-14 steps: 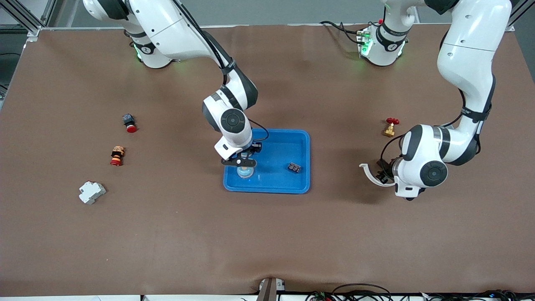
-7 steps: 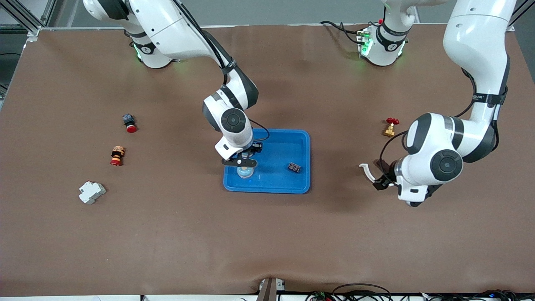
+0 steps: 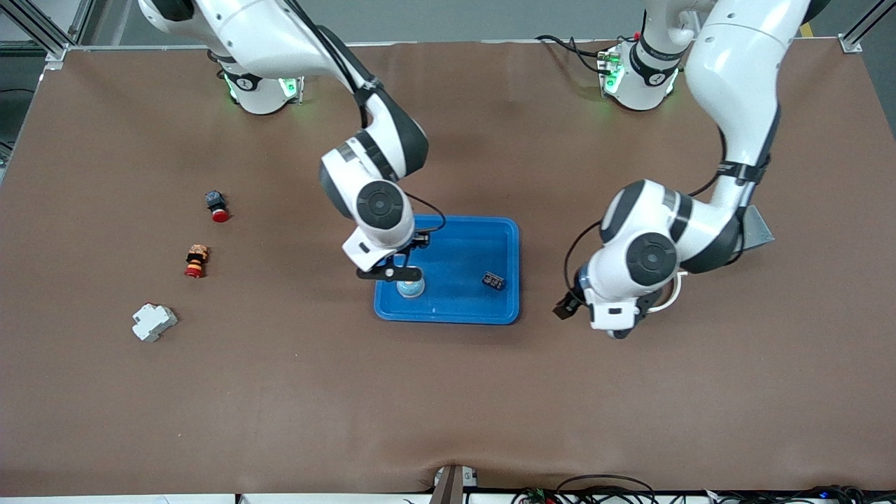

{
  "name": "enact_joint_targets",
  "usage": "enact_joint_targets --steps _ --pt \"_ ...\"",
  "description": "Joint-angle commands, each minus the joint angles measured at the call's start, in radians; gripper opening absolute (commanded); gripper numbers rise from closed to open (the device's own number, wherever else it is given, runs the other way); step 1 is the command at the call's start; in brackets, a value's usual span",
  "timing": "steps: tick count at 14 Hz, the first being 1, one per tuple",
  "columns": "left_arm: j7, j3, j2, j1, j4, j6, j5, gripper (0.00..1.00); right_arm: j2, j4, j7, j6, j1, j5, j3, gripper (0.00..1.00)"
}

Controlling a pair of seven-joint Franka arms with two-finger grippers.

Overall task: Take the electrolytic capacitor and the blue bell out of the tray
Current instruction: 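Grasp another capacitor with the left gripper while the right gripper moves the bell, then carry the capacitor to the white arch with the left gripper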

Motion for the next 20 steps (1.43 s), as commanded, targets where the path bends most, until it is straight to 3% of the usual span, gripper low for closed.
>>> enact_joint_targets --steps 1,7,9,16,18,19,20 --pt "-0.097 0.005 0.061 -0.064 0.056 0.052 -0.014 1.0 -0.077 -0.014 -0.17 -0.089 -0.104 0.018 0.011 0.16" --pt "-0.274 0.015 0.135 -0.175 0.069 0.197 -0.005 0.96 -0.175 -0.043 -0.48 -0.171 -0.266 0.0 0.002 0.16" --pt "-0.304 0.017 0.156 -0.201 0.069 0.199 -0.002 0.86 -0.187 -0.068 -0.564 -0.168 -0.32 -0.006 0.002 0.16" --pt "-0.33 0.077 0.219 -0.278 0.069 0.199 0.01 0.67 -0.19 -0.109 -0.886 -0.111 -0.492 -0.079 0.001 0.16" --pt "-0.335 0.081 0.221 -0.282 0.069 0.199 0.012 0.51 -0.189 -0.176 -1.014 0.008 -0.549 -0.088 0.001 0.16" --pt "-0.335 0.081 0.221 -0.282 0.069 0.199 0.012 0.38 -0.184 -0.207 -1.072 0.074 -0.579 -0.088 0.002 0.16" --pt "-0.335 0.083 0.221 -0.282 0.069 0.201 0.012 0.18 -0.18 -0.224 -1.115 0.125 -0.601 -0.088 0.002 0.16"
